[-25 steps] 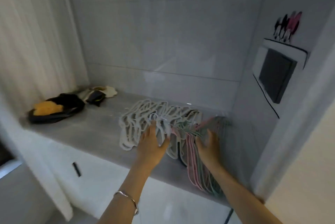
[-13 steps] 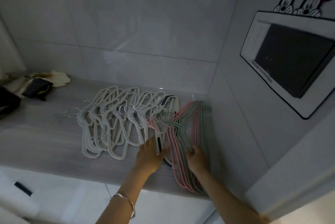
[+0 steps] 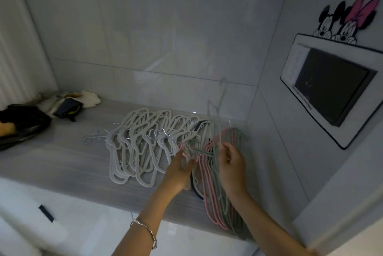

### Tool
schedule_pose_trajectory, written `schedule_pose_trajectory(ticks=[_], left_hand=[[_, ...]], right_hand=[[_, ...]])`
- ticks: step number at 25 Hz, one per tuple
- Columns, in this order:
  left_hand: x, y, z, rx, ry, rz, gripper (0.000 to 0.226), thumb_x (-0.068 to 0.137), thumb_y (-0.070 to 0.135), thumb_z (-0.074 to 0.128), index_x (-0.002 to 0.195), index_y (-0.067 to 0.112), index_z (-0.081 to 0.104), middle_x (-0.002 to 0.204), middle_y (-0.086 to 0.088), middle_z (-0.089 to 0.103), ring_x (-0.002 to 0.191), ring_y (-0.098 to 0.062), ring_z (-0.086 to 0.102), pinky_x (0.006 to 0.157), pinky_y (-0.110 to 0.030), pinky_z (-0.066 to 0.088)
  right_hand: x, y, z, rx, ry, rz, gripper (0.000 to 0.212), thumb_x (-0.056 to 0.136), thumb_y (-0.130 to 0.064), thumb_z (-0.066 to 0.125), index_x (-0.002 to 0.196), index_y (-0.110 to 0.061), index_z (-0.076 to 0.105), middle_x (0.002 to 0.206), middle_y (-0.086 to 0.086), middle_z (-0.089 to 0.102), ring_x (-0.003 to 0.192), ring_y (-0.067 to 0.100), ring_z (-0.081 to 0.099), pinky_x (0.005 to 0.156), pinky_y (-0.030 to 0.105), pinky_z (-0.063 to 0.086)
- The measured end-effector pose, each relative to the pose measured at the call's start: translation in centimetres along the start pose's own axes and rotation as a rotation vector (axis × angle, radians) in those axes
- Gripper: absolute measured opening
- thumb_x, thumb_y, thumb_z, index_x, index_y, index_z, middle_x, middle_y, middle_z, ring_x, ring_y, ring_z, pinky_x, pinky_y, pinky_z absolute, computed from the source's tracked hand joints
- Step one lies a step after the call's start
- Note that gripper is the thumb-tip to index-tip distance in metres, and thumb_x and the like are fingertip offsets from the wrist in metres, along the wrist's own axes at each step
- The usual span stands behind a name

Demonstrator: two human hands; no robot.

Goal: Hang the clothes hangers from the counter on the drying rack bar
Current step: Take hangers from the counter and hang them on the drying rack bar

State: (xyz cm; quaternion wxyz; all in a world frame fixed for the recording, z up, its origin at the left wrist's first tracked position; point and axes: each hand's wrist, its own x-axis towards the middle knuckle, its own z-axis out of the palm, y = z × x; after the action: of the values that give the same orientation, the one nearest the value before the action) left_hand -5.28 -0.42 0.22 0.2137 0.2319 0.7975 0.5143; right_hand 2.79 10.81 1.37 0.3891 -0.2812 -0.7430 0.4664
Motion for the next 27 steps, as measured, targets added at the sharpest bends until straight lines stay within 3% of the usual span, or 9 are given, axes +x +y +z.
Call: schedule_pose_trajectory(ticks=[2, 4, 7, 9, 11, 14, 17, 22, 27], left_hand=[[-1.7, 1.5, -1.1, -0.161, 0.038, -0.069, 0.051, 0.097, 0.044, 0.039, 0.142, 0.023, 0.031, 0.128, 0.008, 0.048, 0.124, -0.018, 0.049, 0.096, -0.029, 0.038], [-3.9, 2.8, -2.3, -0.398, 0.104, -0.114, 0.043, 0.099, 0.041, 0.037, 0.136, 0.019, 0.04, 0.113, 0.008, 0.057, 0.103, -0.018, 0.063, 0.088, -0.031, 0.049], [-8.6, 4.8, -4.4, -0.578, 0.392, 0.04, 0.034, 0.098, 0.027, 0.044, 0.129, 0.014, 0.047, 0.103, 0.006, 0.066, 0.077, -0.011, 0.07, 0.07, -0.023, 0.057], [-13.3, 6.5, -5.2, -0.654, 0.559, 0.147, 0.03, 0.097, 0.016, 0.047, 0.127, 0.012, 0.046, 0.1, 0.002, 0.067, 0.073, -0.007, 0.068, 0.065, -0.018, 0.057], [-18.7, 8.1, -5.3, -0.628, 0.711, 0.266, 0.034, 0.096, 0.01, 0.048, 0.13, 0.008, 0.046, 0.099, -0.004, 0.067, 0.075, -0.008, 0.068, 0.065, -0.018, 0.057], [-27.5, 10.4, -4.0, -0.503, 0.939, 0.455, 0.034, 0.093, 0.009, 0.052, 0.126, 0.017, 0.053, 0.093, 0.0, 0.07, 0.076, -0.008, 0.069, 0.064, -0.02, 0.055], [-36.2, 13.1, -2.6, -0.451, 1.105, 0.572, 0.036, 0.091, 0.005, 0.052, 0.123, 0.022, 0.053, 0.099, -0.004, 0.067, 0.077, -0.011, 0.069, 0.067, -0.023, 0.056], [-49.8, 15.4, -1.8, -0.244, 1.388, 0.601, 0.049, 0.091, 0.004, 0.051, 0.135, 0.024, 0.045, 0.106, -0.005, 0.065, 0.082, -0.015, 0.07, 0.067, -0.024, 0.056], [-62.0, 16.5, -0.8, -0.142, 1.649, 0.614, 0.056, 0.091, 0.005, 0.052, 0.139, 0.03, 0.036, 0.089, 0.003, 0.061, 0.068, -0.012, 0.069, 0.059, -0.022, 0.056]], right_hand=[[-1.2, -3.6, -0.4, 0.176, -0.21, -0.089, 0.01, 0.093, -0.021, 0.053, 0.095, -0.019, 0.062, 0.082, -0.011, 0.066, 0.074, -0.003, 0.062, 0.066, 0.011, 0.045], [-2.5, -6.6, -1.1, 0.288, -0.396, -0.195, 0.01, 0.093, -0.016, 0.052, 0.093, -0.022, 0.06, 0.08, -0.01, 0.067, 0.073, -0.004, 0.062, 0.064, 0.009, 0.045], [-4.3, -9.4, -2.0, 0.372, -0.482, -0.337, 0.01, 0.094, -0.017, 0.048, 0.092, -0.02, 0.057, 0.061, -0.013, 0.056, 0.055, 0.0, 0.051, 0.055, 0.014, 0.039], [-5.8, -10.7, -3.2, 0.442, -0.52, -0.379, 0.012, 0.095, -0.017, 0.047, 0.088, -0.021, 0.057, 0.055, -0.009, 0.046, 0.05, 0.003, 0.039, 0.049, 0.018, 0.034], [-7.8, -11.9, -4.7, 0.509, -0.577, -0.394, 0.014, 0.095, -0.017, 0.047, 0.088, -0.021, 0.058, 0.054, -0.007, 0.043, 0.049, 0.006, 0.038, 0.047, 0.02, 0.033], [-12.1, -14.3, -7.8, 0.621, -0.702, -0.402, 0.016, 0.095, -0.019, 0.046, 0.094, -0.021, 0.062, 0.052, -0.002, 0.04, 0.047, 0.009, 0.036, 0.044, 0.021, 0.031], [-16.9, -17.7, -10.8, 0.757, -0.865, -0.396, 0.019, 0.095, -0.022, 0.045, 0.101, -0.019, 0.063, 0.052, 0.003, 0.037, 0.043, 0.007, 0.032, 0.04, 0.017, 0.029], [-25.7, -24.0, -14.5, 0.997, -1.222, -0.399, 0.022, 0.092, -0.023, 0.044, 0.103, -0.023, 0.063, 0.048, -0.002, 0.04, 0.038, 0.005, 0.03, 0.036, 0.015, 0.028], [-35.5, -29.2, -17.4, 1.087, -1.483, -0.472, 0.035, 0.084, -0.031, 0.046, 0.112, -0.017, 0.062, 0.049, 0.002, 0.045, 0.038, 0.007, 0.031, 0.034, 0.017, 0.028]])
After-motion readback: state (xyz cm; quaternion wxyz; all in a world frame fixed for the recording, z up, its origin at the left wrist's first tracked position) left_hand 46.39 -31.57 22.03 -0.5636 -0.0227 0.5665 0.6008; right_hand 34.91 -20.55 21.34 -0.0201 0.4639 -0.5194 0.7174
